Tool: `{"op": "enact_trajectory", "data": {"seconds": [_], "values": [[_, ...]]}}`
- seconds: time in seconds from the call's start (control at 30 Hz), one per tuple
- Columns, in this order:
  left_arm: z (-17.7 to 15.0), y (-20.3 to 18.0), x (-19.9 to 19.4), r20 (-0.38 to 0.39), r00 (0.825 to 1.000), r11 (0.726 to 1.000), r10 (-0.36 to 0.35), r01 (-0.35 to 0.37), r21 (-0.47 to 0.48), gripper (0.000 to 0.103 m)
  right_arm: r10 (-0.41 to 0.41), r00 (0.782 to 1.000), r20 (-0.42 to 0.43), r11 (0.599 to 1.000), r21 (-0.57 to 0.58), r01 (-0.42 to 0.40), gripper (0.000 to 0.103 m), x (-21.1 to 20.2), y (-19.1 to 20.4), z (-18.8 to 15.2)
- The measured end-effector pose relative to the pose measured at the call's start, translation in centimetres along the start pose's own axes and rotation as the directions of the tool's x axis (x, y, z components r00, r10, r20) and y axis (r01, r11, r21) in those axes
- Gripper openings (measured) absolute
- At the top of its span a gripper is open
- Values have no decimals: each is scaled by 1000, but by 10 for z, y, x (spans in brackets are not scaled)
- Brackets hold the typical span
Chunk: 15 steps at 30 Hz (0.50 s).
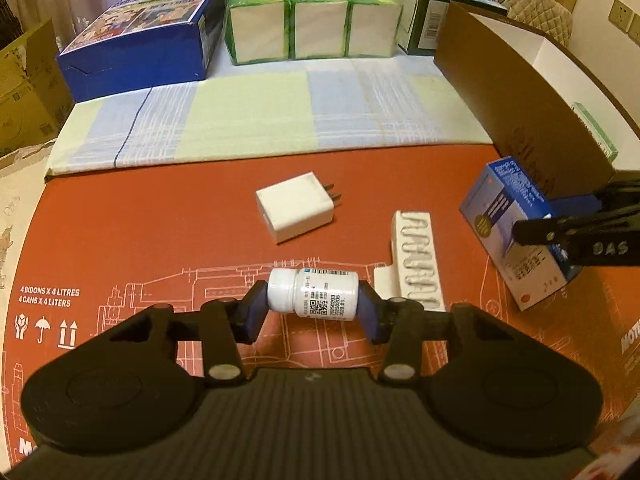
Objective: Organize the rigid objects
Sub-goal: 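Carry the pill bottle and blue medicine box toward the storage box with both tools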
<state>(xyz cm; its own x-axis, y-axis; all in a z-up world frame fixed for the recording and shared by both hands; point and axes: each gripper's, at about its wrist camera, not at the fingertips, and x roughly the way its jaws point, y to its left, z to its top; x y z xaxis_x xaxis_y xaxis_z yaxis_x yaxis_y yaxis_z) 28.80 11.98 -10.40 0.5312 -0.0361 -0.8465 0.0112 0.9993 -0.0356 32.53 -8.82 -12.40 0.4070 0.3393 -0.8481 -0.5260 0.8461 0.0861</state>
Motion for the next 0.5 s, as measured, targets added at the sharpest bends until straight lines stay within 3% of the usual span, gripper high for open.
{"op": "enact_trajectory", "data": {"seconds": [0.23,0.5], "values": [[5,-7,-4,15,1000,1000,-10,10,4,42,-12,1000,-16,1000,-14,11,36,8,-1,-1],[8,-14,-9,32,999,1000,-16,16,8,42,-2,1000,-1,1000,-25,2,35,-2,-1,-3]]}}
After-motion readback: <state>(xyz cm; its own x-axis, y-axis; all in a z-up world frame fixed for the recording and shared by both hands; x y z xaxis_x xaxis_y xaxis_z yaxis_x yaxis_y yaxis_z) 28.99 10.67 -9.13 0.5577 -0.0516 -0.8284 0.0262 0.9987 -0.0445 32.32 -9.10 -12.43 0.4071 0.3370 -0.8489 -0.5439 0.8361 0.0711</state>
